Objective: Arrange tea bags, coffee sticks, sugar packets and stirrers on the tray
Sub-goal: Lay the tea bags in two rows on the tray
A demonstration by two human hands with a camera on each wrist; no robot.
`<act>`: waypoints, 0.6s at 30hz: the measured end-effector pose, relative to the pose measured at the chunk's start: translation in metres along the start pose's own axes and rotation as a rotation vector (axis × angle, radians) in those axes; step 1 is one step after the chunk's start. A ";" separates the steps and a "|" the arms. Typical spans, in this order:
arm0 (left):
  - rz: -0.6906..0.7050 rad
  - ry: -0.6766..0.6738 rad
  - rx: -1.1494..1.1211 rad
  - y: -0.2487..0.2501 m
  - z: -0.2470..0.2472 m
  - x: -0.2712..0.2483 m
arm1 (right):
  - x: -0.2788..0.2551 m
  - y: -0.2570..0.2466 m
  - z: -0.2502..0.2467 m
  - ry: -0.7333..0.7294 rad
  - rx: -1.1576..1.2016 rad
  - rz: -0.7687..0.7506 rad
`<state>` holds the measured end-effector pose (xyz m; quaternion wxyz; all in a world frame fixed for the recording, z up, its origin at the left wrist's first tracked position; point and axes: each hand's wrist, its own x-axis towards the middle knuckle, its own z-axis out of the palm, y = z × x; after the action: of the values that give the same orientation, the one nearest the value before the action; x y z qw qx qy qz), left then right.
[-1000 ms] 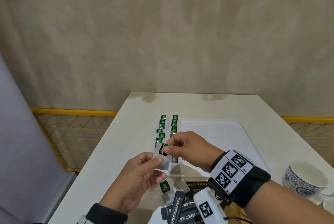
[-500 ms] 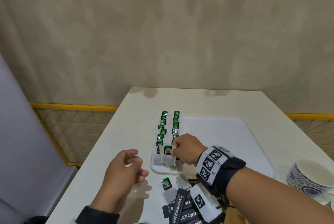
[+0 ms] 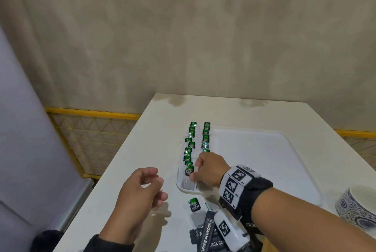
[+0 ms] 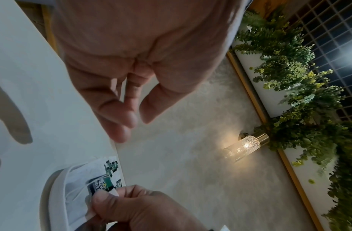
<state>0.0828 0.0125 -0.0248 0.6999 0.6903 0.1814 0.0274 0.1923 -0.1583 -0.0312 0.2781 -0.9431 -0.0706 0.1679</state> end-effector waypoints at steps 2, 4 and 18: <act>-0.001 0.000 0.001 0.001 0.002 0.000 | 0.001 -0.001 0.001 0.010 0.023 0.012; -0.002 -0.001 0.004 0.002 0.005 -0.001 | 0.002 -0.001 0.002 0.006 0.028 0.017; -0.031 0.034 0.030 0.011 0.005 -0.009 | -0.004 -0.005 -0.004 0.082 -0.018 0.006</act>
<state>0.0779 0.0052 -0.0124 0.6867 0.6971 0.2044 0.0254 0.1902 -0.1567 -0.0243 0.2719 -0.9518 -0.0578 0.1294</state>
